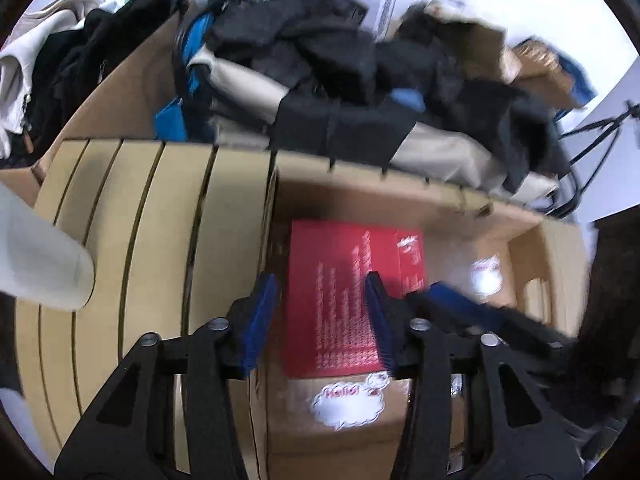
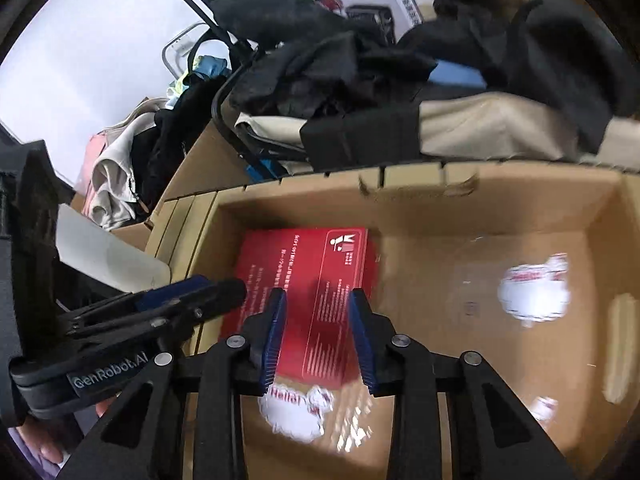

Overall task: Organize objects
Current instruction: 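Lift the red box with the right tool and lower it into the cardboard tray, then open the right tool and withdraw it from the tray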

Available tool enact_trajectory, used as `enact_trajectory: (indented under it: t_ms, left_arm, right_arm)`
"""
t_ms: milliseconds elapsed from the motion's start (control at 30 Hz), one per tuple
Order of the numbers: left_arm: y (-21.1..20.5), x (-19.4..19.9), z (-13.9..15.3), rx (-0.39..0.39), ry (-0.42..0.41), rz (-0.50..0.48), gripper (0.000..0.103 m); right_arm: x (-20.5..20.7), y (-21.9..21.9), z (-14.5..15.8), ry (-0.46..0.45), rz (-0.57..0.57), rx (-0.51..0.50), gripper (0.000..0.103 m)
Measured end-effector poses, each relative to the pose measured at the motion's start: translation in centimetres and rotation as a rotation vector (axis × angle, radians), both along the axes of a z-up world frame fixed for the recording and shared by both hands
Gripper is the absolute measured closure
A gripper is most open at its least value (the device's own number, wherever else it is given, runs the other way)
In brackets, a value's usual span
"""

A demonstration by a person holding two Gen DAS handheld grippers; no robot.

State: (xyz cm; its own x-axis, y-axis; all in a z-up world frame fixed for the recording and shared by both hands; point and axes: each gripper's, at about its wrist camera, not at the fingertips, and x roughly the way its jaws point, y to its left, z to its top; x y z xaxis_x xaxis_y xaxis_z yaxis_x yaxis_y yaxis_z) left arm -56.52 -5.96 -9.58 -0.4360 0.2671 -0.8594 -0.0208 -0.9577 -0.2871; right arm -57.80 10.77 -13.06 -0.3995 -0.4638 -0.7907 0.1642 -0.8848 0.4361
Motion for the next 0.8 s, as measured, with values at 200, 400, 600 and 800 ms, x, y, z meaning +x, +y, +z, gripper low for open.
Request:
enact_trajectory:
  t_ms: [200,400,600,800]
  left_arm:
    - [-1.9,3.5,5.3,0.019,0.116,0.011,0.036]
    - [-3.7,11.8,15.9,-0.127,0.267,-0.028,0.020]
    - [-4.1,21.8,26.0,-0.256,0.281,-0.018,0.000]
    - [-3.6,29.4,33.1,-0.278,0.334,-0.057,0.000]
  right_arm:
    - [2.7,1.3,4.0,0.117,0.043,0.054,0.066]
    - [10.5,7.7,15.5,0.282,0.019,0.250,0.053]
    - [20.4,12.8,25.6,0.379,0.024,0.393,0.017]
    - [30.9,15.6,33.8,0.491,0.030,0.512,0.017]
